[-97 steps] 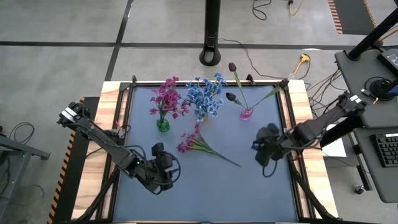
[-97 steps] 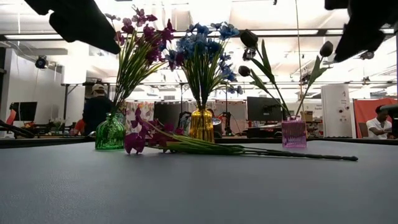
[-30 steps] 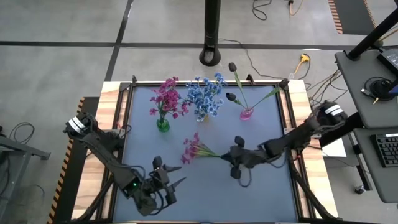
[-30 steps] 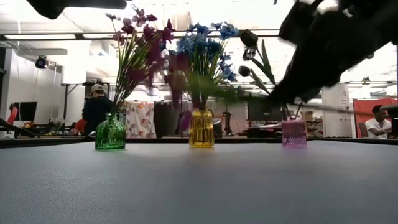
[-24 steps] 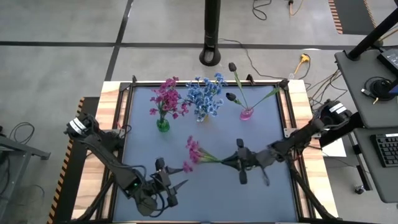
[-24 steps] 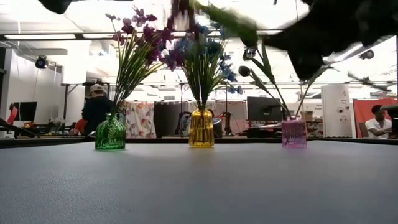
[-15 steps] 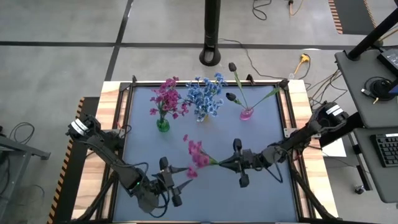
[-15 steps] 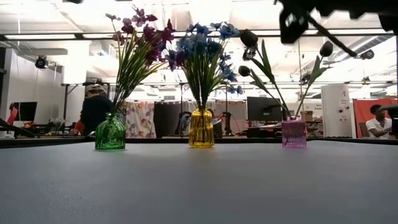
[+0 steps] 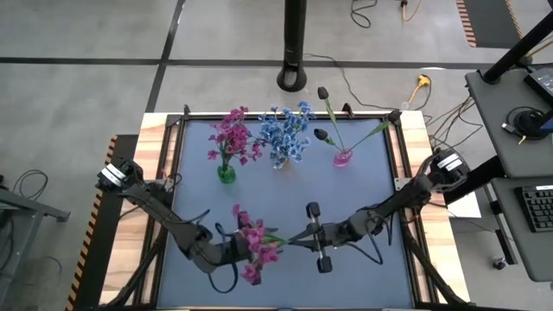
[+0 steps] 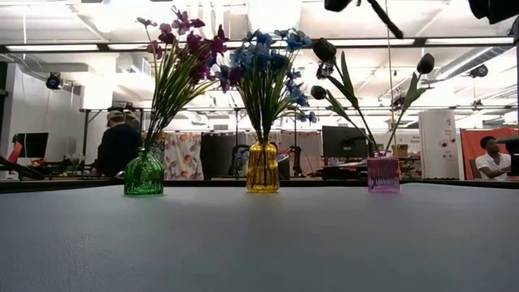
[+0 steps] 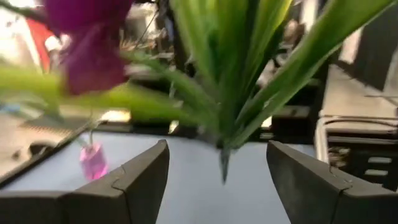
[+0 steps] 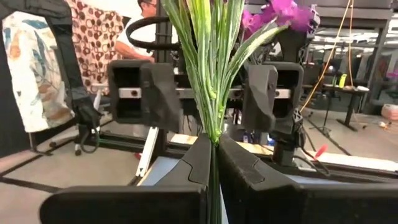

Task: Sort flowers into vase by color
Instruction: Put the purple flowers into the green flower vase

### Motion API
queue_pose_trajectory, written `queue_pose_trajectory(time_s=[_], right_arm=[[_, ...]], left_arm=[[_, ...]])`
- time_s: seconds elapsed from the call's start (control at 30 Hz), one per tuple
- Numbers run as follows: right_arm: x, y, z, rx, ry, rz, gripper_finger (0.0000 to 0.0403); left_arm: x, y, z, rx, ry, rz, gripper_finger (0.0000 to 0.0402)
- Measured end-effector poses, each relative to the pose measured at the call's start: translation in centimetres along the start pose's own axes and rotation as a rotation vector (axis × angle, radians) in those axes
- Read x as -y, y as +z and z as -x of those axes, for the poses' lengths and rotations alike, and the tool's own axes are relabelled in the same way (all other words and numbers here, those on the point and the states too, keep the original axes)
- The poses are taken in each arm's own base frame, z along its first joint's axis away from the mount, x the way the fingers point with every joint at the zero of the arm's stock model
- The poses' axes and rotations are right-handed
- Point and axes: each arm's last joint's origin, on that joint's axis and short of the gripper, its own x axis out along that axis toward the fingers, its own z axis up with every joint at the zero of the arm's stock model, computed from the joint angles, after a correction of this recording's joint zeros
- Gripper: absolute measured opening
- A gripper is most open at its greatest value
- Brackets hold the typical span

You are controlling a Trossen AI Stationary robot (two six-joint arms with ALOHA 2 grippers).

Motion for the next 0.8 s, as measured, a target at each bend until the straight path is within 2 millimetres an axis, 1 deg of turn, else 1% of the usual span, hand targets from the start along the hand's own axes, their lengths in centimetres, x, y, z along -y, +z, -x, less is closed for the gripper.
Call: queue_pose_trajectory(time_s=[0.1,0.2,0.37,0.5,0.8], right_arm=[[0.1,-0.2,-0.5,-0.004,-0.006,0.013,0.0013],[0.3,-0.3,-0.9,-0.008,-0.015,0.028,0.0013],[0.6,-0.1,-1.1,0.002,-0.028,0.034,0.0013],[0.8,-0.1,-1.3,-0.001,-0.033,0.035,0.0013],[0.8,0.0,-1.3,0.002,-0.031,0.034,0.0016]], left_arm=[[0.1,0.7,0.0,0.047,-0.038,-0.015,0.0252],[0.0,0.8,-0.1,0.059,-0.036,-0.036,0.0248],[-0.1,0.7,-0.2,0.051,-0.035,-0.049,0.0225],[-0.1,0.7,-0.2,0.053,-0.035,-0.047,0.0186],[-0.3,0.8,-0.4,0.054,-0.014,-0.044,0.0067]])
